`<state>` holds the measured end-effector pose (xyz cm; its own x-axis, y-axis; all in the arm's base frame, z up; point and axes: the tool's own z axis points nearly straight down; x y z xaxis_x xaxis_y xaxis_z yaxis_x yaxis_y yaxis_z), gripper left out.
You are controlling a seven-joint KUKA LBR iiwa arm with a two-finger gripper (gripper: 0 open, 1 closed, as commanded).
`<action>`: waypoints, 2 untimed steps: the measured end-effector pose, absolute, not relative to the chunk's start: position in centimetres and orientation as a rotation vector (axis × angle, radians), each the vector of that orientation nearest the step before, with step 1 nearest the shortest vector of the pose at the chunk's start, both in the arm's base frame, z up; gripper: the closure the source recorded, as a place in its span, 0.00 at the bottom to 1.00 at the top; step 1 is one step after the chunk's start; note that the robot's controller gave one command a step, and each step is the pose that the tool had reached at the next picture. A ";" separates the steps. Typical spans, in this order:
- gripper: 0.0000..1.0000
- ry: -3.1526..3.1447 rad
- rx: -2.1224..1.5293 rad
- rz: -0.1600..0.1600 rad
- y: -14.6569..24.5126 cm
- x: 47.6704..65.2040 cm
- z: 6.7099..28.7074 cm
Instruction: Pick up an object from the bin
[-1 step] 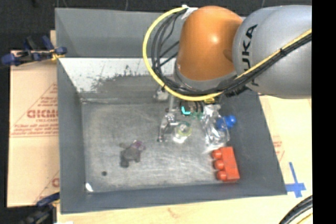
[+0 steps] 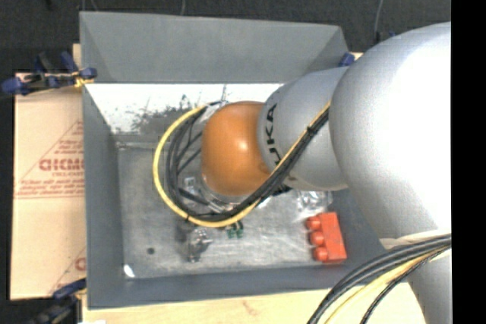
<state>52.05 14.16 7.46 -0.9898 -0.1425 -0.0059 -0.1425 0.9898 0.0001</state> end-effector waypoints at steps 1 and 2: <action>1.00 3.125 -0.210 0.005 14.2 52.2 7.8; 1.00 3.114 -0.299 0.000 13.5 54.1 27.2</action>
Offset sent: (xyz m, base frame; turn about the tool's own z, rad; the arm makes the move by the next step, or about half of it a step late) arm 0.0000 0.0000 0.0000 0.0000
